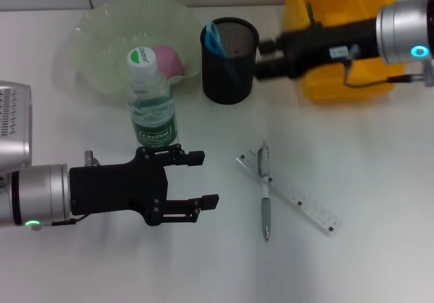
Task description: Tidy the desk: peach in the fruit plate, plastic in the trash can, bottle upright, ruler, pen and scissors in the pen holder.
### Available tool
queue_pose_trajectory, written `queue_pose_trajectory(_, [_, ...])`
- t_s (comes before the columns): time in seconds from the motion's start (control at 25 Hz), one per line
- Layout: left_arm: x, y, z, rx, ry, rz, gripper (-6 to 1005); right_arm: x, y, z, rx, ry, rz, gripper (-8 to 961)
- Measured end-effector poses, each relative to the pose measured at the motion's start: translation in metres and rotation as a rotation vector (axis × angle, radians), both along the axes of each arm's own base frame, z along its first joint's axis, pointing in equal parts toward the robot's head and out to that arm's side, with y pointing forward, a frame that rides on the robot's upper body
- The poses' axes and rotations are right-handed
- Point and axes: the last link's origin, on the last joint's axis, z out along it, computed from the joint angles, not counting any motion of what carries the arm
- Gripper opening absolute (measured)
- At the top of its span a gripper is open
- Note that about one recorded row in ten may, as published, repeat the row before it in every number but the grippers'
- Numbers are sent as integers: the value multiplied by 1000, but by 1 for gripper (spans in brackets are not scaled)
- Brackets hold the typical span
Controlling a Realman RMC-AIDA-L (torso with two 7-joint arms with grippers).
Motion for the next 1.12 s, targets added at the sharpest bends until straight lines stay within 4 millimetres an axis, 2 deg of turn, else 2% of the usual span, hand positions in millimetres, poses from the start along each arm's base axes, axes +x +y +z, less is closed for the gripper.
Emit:
queue_pose_trajectory(0.16, [1, 1, 0, 1, 0, -5, 774, -2, -13, -2, -102, -199, -56, 652])
queue_pose_trajectory(0.4, [4, 3, -1, -3, -1, -13, 774, -9, -20, -38, -188, -340, -69, 652])
queue_pose_trajectory(0.64, [6, 4, -1, -4, -2, -20, 774, -13, -20, -70, -164, -403, -40, 651])
queue_pose_trajectory(0.92, [6, 4, -1, -6, -4, -21, 774, -10, -19, -86, -153, -432, -24, 651])
queue_pose_trajectory(1.12, [6, 4, -1, -3, -4, -23, 774, -8, -17, -90, -145, -437, -30, 651])
